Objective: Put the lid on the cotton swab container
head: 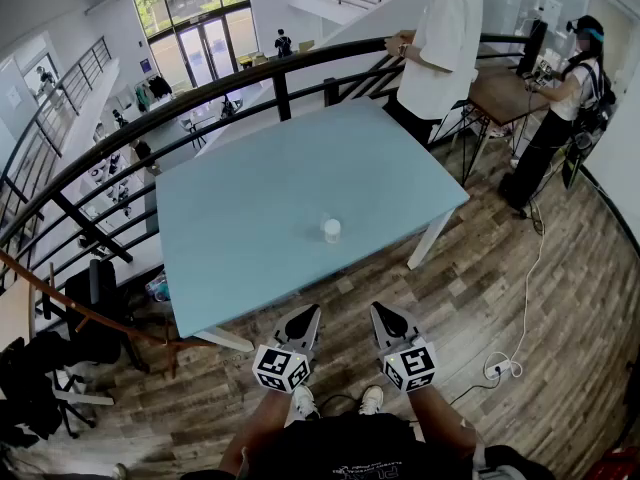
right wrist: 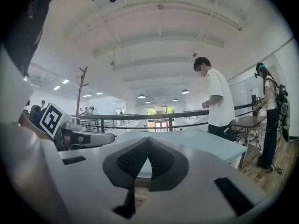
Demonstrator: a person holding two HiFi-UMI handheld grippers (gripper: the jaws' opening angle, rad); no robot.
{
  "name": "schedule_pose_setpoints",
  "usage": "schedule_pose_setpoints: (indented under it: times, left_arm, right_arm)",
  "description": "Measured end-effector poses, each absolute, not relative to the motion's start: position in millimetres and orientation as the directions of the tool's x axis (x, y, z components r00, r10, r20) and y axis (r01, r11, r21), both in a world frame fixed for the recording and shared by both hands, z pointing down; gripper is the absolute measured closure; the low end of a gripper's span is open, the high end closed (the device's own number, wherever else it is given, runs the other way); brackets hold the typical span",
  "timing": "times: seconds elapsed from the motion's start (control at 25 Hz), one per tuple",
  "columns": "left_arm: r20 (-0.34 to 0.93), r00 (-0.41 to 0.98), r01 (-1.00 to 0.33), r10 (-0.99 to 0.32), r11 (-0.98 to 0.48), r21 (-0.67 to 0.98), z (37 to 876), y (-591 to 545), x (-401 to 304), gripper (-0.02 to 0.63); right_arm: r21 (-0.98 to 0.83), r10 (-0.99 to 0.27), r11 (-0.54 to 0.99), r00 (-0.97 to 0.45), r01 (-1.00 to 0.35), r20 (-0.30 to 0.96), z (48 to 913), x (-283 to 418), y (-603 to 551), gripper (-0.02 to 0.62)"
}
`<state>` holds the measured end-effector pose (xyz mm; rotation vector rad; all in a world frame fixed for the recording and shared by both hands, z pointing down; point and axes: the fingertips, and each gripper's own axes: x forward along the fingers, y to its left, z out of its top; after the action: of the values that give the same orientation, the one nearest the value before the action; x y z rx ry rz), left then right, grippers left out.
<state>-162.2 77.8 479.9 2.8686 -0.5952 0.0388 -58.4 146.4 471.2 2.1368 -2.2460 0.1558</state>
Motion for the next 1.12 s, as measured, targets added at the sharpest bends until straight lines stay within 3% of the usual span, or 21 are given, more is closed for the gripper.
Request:
schedule_pose_setpoints:
  times: [1.12]
  left_arm:
    - [0.168, 0.85, -0.523, -0.498, -0.836, 0.168, 510, 133, -105, 0.597]
  right_arm:
    - [-0.127, -0.977, 0.2, -0.207, -0.971, 0.049, 481, 6, 197, 0.577]
